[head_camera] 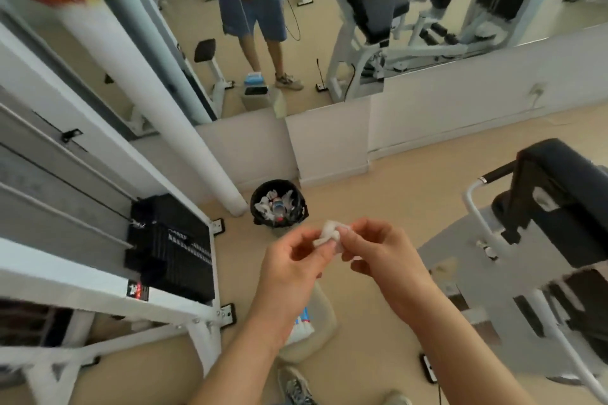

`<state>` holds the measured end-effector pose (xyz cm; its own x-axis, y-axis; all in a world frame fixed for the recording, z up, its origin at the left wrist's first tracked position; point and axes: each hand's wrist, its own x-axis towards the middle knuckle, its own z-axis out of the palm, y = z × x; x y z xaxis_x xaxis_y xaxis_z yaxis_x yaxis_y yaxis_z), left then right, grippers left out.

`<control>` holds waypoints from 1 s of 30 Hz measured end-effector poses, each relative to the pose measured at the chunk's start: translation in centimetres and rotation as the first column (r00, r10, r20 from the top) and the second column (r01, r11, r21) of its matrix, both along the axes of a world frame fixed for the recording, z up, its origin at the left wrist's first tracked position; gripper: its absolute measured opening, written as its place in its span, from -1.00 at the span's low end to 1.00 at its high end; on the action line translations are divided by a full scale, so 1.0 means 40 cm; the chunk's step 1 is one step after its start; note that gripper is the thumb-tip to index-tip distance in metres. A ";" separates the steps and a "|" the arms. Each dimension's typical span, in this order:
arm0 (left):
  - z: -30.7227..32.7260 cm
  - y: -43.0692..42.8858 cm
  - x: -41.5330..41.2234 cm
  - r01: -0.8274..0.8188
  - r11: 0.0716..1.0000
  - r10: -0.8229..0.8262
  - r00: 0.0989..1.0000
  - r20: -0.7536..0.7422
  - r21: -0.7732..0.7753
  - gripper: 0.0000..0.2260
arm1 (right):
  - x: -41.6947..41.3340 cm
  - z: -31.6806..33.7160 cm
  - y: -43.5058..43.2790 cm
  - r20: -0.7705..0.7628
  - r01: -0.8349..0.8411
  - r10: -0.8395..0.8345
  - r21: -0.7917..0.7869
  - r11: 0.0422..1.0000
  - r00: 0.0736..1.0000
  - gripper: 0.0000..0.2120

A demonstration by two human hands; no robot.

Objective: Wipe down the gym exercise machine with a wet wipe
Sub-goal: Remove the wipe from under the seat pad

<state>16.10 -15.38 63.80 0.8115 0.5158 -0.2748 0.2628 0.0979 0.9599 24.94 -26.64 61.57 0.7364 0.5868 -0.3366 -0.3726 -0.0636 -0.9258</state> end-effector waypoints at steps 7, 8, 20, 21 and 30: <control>-0.046 0.264 -0.020 -0.135 0.981 0.130 0.990 -0.049 -0.137 -0.94 | -0.017 -0.026 0.254 0.253 -0.250 0.274 -0.122 0.960 0.928 -0.77; -0.057 0.299 -0.018 -0.152 0.974 0.145 0.988 -0.050 -0.169 -0.95 | -0.015 -0.035 0.291 0.279 -0.215 0.251 -0.153 0.965 0.927 -0.79; -0.270 0.631 0.182 -0.272 0.960 0.257 0.949 -0.183 -0.060 -0.90 | 0.208 -0.205 0.657 0.157 -0.179 0.244 -0.343 0.922 0.957 -0.83; -0.304 0.660 0.216 -0.312 0.949 0.297 0.930 -0.217 -0.039 -0.90 | 0.243 -0.234 0.684 0.153 -0.202 0.272 -0.363 0.909 0.950 -0.78; -0.646 0.902 0.551 -0.465 0.864 0.495 0.721 -0.484 0.191 -0.91 | 0.589 -0.490 0.864 0.033 -0.361 0.445 -0.532 0.766 0.895 -0.78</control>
